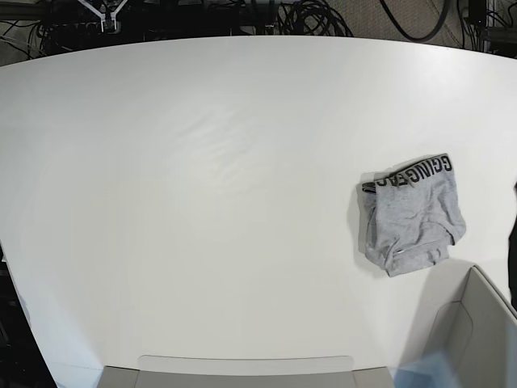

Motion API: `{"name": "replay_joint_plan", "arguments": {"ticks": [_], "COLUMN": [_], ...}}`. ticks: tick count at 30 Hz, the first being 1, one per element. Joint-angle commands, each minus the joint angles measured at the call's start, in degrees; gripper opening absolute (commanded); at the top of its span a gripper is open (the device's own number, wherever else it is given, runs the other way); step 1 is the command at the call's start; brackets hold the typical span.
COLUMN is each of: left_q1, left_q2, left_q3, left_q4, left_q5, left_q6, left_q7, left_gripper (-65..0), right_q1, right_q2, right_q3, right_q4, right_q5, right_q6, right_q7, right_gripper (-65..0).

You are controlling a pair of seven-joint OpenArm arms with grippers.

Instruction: Fold the T-shirt properly

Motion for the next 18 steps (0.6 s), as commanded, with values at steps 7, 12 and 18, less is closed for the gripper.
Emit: {"name": "replay_joint_plan", "arguments": {"ticks": [7, 12, 18], "left_q1": [-3.1, -5.6, -6.6], "left_q2": [1.5, 1.5, 1.5], "left_q3": [9.9, 10.7, 10.8], "left_q4": [-1.0, -1.0, -1.0], "left_q5": [-0.1, -0.3, -0.2], "left_q6": [18.8, 18.8, 18.8], "left_q7": [-0.3, -0.3, -0.3], "left_gripper": [-65.0, -65.0, -65.0], "right_q1": [2.0, 3.1, 3.8], "right_q2": [0.2, 0.2, -1.2], "right_q3": [0.1, 0.3, 0.2], "right_q4": [-0.3, -0.4, -0.5], "right_q5": [-6.6, -6.6, -6.6], "right_q6": [-17.9, -18.9, -18.9], "right_q7": [0.3, 0.3, 0.1], "right_gripper": [-65.0, -65.0, -65.0]}}
